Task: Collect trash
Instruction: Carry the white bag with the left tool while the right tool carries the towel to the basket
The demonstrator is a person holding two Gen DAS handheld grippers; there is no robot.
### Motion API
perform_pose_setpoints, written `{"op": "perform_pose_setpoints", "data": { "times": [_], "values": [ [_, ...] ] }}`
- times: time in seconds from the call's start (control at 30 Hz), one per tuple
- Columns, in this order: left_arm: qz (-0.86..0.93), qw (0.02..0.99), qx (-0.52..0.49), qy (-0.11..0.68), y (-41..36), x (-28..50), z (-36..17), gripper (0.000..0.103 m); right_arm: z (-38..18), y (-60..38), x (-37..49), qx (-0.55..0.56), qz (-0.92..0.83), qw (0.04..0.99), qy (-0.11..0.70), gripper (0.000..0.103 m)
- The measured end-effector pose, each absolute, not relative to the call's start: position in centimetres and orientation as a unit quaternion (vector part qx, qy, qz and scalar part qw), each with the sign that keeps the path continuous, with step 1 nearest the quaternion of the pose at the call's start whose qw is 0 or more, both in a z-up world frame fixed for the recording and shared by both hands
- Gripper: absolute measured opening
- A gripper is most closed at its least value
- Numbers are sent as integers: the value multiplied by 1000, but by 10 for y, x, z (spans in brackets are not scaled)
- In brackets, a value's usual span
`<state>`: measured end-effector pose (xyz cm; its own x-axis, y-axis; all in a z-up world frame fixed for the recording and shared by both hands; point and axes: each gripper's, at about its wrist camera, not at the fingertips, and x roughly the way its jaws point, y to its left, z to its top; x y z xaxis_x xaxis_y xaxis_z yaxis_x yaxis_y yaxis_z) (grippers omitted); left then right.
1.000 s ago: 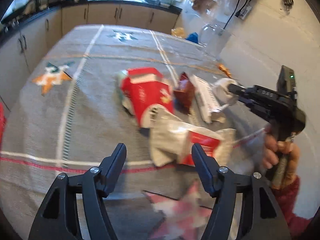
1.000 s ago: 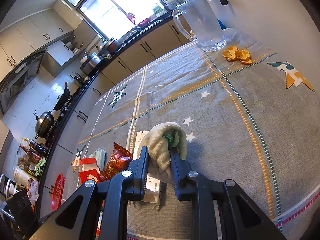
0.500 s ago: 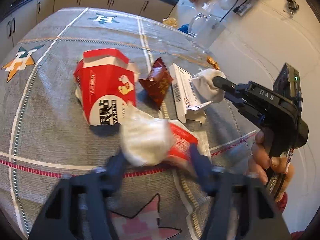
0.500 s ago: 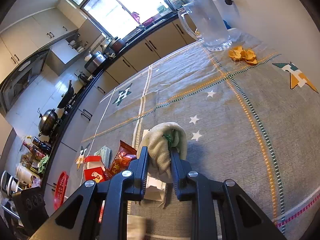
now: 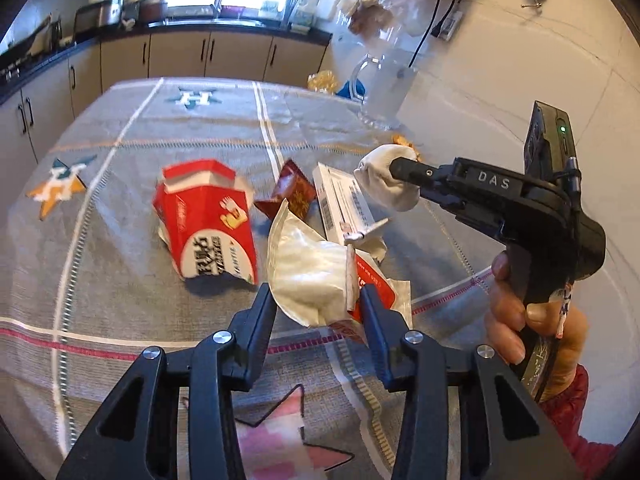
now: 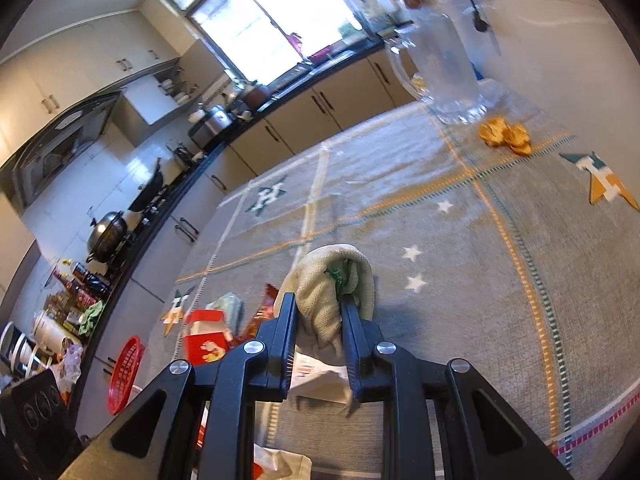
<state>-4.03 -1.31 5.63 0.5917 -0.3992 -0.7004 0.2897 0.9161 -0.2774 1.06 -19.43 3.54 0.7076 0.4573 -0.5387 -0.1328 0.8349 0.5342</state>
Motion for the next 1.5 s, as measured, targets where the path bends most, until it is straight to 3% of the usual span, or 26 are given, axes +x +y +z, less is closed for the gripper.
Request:
{"op": "perform_pose_setpoints", "data": {
  "times": [0.27, 0.8, 1.5],
  "values": [
    [-153, 914, -64, 369, 21, -59, 77, 42, 61, -156, -17, 148, 203, 926, 283, 23],
    [-81, 941, -44, 327, 69, -87, 86, 42, 59, -105, -75, 109, 236, 912, 318, 23],
    [-55, 944, -67, 318, 111, -102, 79, 42, 61, -48, -91, 71, 264, 901, 337, 23]
  ]
}}
